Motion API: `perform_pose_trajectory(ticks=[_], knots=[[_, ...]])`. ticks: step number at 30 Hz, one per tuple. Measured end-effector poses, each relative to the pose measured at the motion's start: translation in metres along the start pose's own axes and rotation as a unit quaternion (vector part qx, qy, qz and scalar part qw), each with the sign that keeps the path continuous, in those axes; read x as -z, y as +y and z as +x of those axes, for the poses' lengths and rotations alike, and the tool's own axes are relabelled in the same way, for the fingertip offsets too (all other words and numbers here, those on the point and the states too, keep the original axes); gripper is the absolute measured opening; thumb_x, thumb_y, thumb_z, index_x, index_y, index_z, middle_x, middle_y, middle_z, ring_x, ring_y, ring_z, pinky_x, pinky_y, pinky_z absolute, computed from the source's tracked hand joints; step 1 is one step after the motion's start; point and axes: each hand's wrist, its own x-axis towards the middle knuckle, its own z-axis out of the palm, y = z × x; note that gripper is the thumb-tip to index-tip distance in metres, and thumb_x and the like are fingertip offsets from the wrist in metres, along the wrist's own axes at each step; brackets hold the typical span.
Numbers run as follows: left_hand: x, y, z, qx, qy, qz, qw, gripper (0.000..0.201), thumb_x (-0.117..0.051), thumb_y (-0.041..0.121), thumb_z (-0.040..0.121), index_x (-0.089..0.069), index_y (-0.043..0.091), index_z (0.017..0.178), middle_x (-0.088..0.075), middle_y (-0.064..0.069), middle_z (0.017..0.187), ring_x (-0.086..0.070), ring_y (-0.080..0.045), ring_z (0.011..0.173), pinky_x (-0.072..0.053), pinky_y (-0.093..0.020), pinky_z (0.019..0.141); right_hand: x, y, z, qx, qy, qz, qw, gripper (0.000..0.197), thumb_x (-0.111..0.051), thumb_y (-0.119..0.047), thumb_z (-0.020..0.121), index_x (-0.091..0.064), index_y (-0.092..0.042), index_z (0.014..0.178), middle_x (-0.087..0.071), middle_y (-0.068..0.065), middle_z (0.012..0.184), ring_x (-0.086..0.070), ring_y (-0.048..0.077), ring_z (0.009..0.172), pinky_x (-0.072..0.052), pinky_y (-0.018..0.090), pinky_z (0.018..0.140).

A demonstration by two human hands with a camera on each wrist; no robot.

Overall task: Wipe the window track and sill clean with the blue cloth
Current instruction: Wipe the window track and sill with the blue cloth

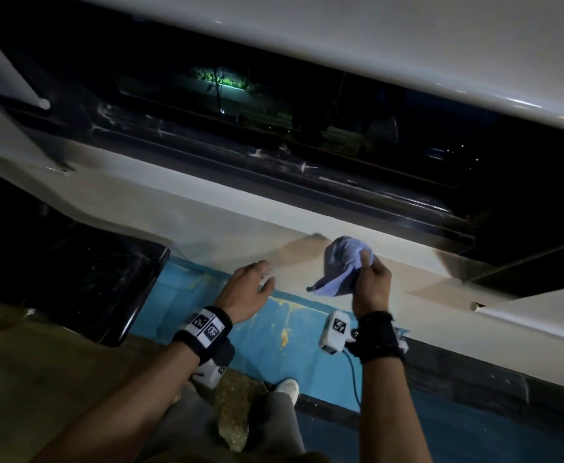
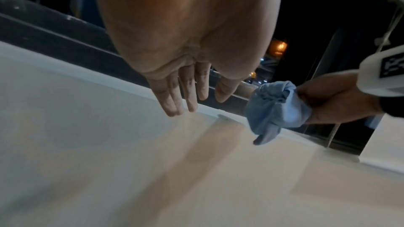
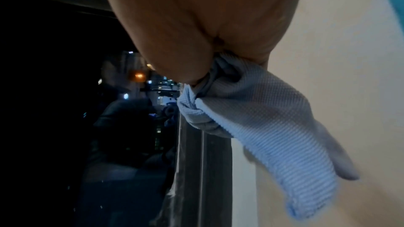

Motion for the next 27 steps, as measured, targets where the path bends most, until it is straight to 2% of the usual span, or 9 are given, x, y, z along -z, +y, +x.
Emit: perform_pose_trajectory(ticks=[2,4,7,10,12,15,18,23,27], knots=[[0.005,0.001,0.019,-0.005,-0.006,0.059,0.998,0.044,-0.053,0.029,0.102,-0.05,0.018,0.144,-0.06,-0.008,0.139,-0.056,-0.03,0.126,-0.047,-0.039,0.107,0.006,-0.01,0.023,0.037,0.049,-0.103,0.993,0.042,-0.058,-0.045,0.105,-0.076,-0.007,0.104,-0.074,0.011,0.09,-0.062,0.02,0.087,-0.055,0.044,0.082],[0.008,0.007,0.043,-0.005,-0.003,0.085,0.996,0.053,-0.053,0.025,0.102,-0.041,0.017,0.153,-0.051,-0.009,0.149,-0.049,-0.03,0.135,-0.043,-0.042,0.112,0.018,-0.021,0.045,0.056,0.094,-0.223,0.969,0.054,-0.05,-0.059,0.1,-0.075,-0.011,0.107,-0.076,0.02,0.098,-0.067,0.029,0.088,-0.059,0.051,0.086],[0.009,0.003,0.083,-0.02,0.018,0.13,0.991,0.064,-0.055,0.022,0.099,-0.032,0.016,0.159,-0.036,-0.009,0.163,-0.036,-0.028,0.149,-0.039,-0.044,0.118,0.045,-0.032,0.081,0.075,0.168,-0.349,0.919,0.051,-0.044,-0.041,0.111,-0.073,0.001,0.115,-0.07,0.036,0.115,-0.068,0.049,0.105,-0.053,0.049,0.091],[0.008,-0.02,0.113,-0.018,0.026,0.201,0.979,0.081,-0.057,0.024,0.097,-0.015,0.015,0.165,-0.01,-0.007,0.174,-0.01,-0.026,0.16,-0.024,-0.043,0.127,0.059,-0.012,0.106,0.08,0.196,-0.402,0.891,0.044,-0.042,-0.03,0.112,-0.07,0.0,0.129,-0.065,0.035,0.126,-0.062,0.048,0.116,-0.047,0.049,0.099],[0.006,-0.039,0.122,0.003,-0.009,0.241,0.971,0.088,-0.055,0.026,0.098,-0.001,0.018,0.167,0.008,-0.002,0.175,0.004,-0.023,0.161,-0.012,-0.046,0.13,0.052,0.017,0.11,0.097,0.171,-0.467,0.862,0.041,-0.047,-0.01,0.103,-0.06,-0.004,0.142,-0.058,0.032,0.135,-0.051,0.047,0.121,-0.035,0.05,0.103],[0.005,-0.059,0.122,0.006,-0.038,0.248,0.968,0.095,-0.056,0.018,0.095,0.007,0.023,0.166,0.022,0.008,0.172,0.01,-0.016,0.161,-0.009,-0.047,0.13,0.018,0.045,0.103,0.151,0.136,-0.534,0.821,0.067,-0.05,0.008,0.081,-0.05,-0.001,0.147,-0.05,0.031,0.138,-0.044,0.045,0.116,-0.029,0.05,0.1],[0.004,-0.065,0.119,0.003,-0.038,0.23,0.972,0.102,-0.058,0.013,0.091,0.011,0.028,0.165,0.028,0.015,0.169,0.014,-0.011,0.16,-0.011,-0.048,0.13,-0.022,0.047,0.09,0.199,0.125,-0.532,0.813,0.07,-0.052,0.009,0.08,-0.049,0.001,0.149,-0.05,0.031,0.139,-0.047,0.046,0.111,-0.029,0.048,0.097],[0.008,-0.07,0.118,-0.006,-0.041,0.219,0.975,0.107,-0.06,0.009,0.09,0.012,0.031,0.165,0.031,0.019,0.167,0.018,-0.008,0.158,-0.01,-0.049,0.129,-0.099,0.055,0.057,0.286,0.052,-0.506,0.812,0.073,-0.053,0.014,0.083,-0.049,-0.004,0.153,-0.049,0.027,0.145,-0.038,0.035,0.104,-0.039,0.05,0.095],[0.021,-0.077,0.119,-0.027,-0.052,0.204,0.977,0.101,-0.06,0.01,0.091,0.004,0.032,0.166,0.024,0.021,0.169,0.016,-0.005,0.158,-0.007,-0.045,0.129,-0.159,0.053,0.036,0.335,-0.025,-0.484,0.808,0.073,-0.057,0.017,0.082,-0.053,-0.003,0.152,-0.052,0.027,0.147,-0.043,0.036,0.102,-0.037,0.045,0.092]])
